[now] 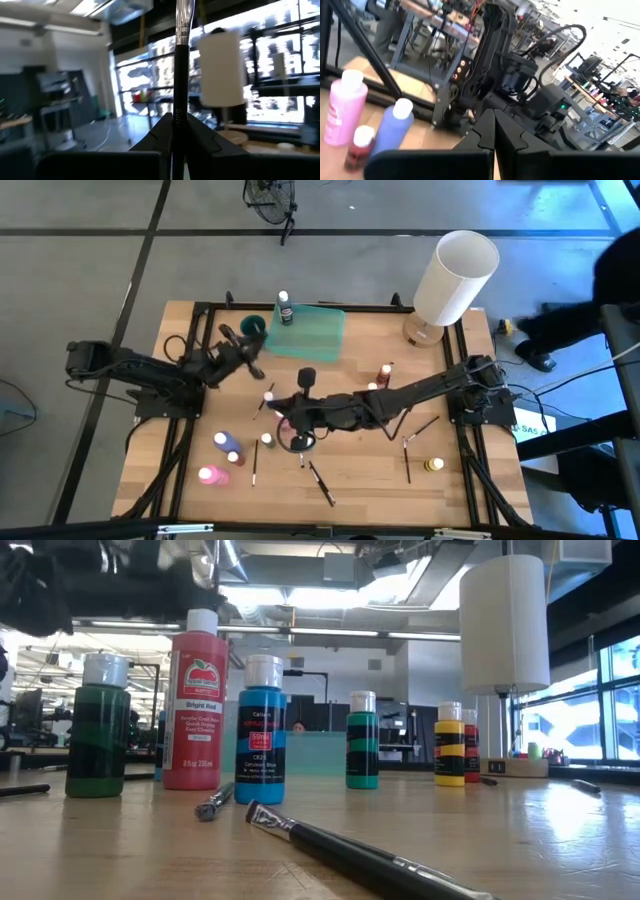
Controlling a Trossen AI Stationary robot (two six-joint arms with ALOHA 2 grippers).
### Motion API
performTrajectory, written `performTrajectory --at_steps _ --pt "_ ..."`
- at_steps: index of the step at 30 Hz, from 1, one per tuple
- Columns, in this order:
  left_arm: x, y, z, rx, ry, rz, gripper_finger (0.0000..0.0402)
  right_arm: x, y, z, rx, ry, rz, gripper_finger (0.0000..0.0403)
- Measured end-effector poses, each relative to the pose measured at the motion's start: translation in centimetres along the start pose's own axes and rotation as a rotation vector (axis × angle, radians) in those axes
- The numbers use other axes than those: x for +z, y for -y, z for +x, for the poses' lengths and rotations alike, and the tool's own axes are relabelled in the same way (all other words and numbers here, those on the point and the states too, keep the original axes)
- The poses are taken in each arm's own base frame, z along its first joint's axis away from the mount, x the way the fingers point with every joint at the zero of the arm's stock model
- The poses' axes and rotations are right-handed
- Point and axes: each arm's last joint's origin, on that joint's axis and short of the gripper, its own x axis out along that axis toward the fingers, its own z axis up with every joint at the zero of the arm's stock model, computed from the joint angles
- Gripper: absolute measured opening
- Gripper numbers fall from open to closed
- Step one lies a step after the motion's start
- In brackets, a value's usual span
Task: Pick & Place Paint Supplies
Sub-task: Put the silver paintbrush into the green cup
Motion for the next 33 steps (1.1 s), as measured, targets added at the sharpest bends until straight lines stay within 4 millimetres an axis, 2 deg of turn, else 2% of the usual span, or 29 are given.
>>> performTrajectory --at_steps 5,9,14,21,33 --pt "-2.0 -3.0 -0.1 0.068 -0.041 -0.047 0.0022 -0.2 -0.2 -0.1 0.015 -0.024 0.010 0.0000" --pt "-3.2 -4.2 -0.3 0.129 -0.104 -0.054 0.0022 -0.2 -0.2 -0.1 0.015 -0.025 0.021 0.0000" --pt "-3.5 -5.3 -0.3 0.258 -0.114 -0.115 0.0022 -0.4 0.2 0.2 0.008 -0.028 0.027 0.0000" --pt "-4.7 -5.7 -0.5 0.369 -0.205 -0.170 0.0022 -1.1 1.1 0.8 0.072 -0.030 0.088 0.0001" --pt "-5.8 -5.5 -0.4 0.352 -0.272 -0.167 0.0022 -1.9 2.3 1.5 0.089 -0.045 0.145 0.0001"
